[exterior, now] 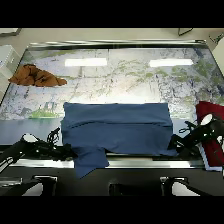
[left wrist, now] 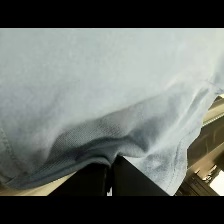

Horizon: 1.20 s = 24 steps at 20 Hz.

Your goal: Fold the clothes and pants, and hang the long-sleeved shirts on hangers.

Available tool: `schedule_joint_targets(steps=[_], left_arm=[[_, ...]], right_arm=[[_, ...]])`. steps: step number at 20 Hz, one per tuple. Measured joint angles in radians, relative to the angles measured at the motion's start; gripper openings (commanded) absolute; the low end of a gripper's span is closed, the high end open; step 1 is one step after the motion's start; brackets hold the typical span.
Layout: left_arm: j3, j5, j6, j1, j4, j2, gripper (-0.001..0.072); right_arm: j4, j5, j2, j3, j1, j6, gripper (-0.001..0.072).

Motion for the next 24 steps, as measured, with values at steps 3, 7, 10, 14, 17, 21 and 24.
schedule_joint_targets(steps=[3, 7, 10, 14, 17, 21, 24], left_arm=[[0.0, 0.004, 0.002, 0.0, 0.003, 0.009, 0.0027], [0.006, 0.008, 0.009, 0.0, 0.016, 0.028, 0.0026], [0.071, -0.008, 0.011, 0.0, 0.06, 0.056, 0.0025], [0.293, -0.071, -0.024, -0.002, 0.139, 0.072, 0.0025], [0.498, -0.057, -0.06, -0.023, 0.17, 0.014, 0.0026], [0.76, -0.037, -0.087, -0.055, 0.183, -0.167, 0.0027], [0.916, -0.032, -0.114, -0.066, 0.185, -0.315, 0.0028]], right_arm=[[0.028, -0.024, 0.002, -0.031, 0.0, 0.0, 0.0293], [0.067, -0.069, 0.002, -0.044, 0.0, -0.014, 0.0039], [0.063, -0.077, 0.01, -0.021, 0.0, -0.051, 0.0036], [0.095, -0.027, 0.028, 0.133, 0.009, -0.058, 0.0036], [0.112, -0.026, 0.01, 0.283, 0.064, -0.027, 0.0038], [0.093, -0.118, -0.089, 0.461, 0.132, 0.049, 0.0038], [0.122, -0.192, -0.171, 0.54, 0.152, 0.092, 0.0039]])
